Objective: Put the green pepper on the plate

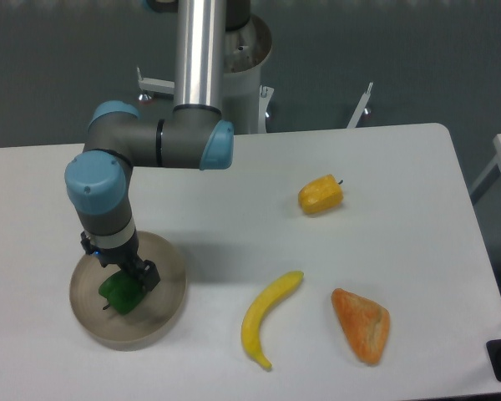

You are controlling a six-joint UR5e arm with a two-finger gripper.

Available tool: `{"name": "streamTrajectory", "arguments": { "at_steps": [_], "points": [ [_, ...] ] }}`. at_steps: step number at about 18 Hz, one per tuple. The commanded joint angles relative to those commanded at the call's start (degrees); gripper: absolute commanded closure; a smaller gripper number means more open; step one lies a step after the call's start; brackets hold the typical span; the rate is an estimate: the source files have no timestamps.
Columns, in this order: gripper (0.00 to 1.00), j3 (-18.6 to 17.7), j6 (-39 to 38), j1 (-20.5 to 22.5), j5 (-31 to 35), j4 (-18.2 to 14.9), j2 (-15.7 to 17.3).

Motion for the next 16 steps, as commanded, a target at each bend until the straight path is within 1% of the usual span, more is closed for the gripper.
{"name": "streamTrajectory", "arguments": {
  "at_steps": [2, 3, 5, 7, 9, 13, 16],
  "points": [
    [0.00, -0.88, 4.74, 2.45, 0.09, -0.26, 1.32],
    [0.00, -1.49, 7.29, 4.73, 0.00, -0.87, 2.46],
    [0.00, -2.11, 13.35, 8.16, 0.09, -1.40, 3.60],
    [0.00, -2.29, 17.58, 10.89, 0.18, -2.28, 3.96],
    [0.00, -2.55, 22.06, 13.61, 0.18, -2.37, 3.96],
    [0.00, -3.61, 26.99, 17.75, 0.09, -2.11, 4.22],
    [0.00, -3.61, 27.35, 18.55, 0.09, -1.76, 4.67]
  ]
}}
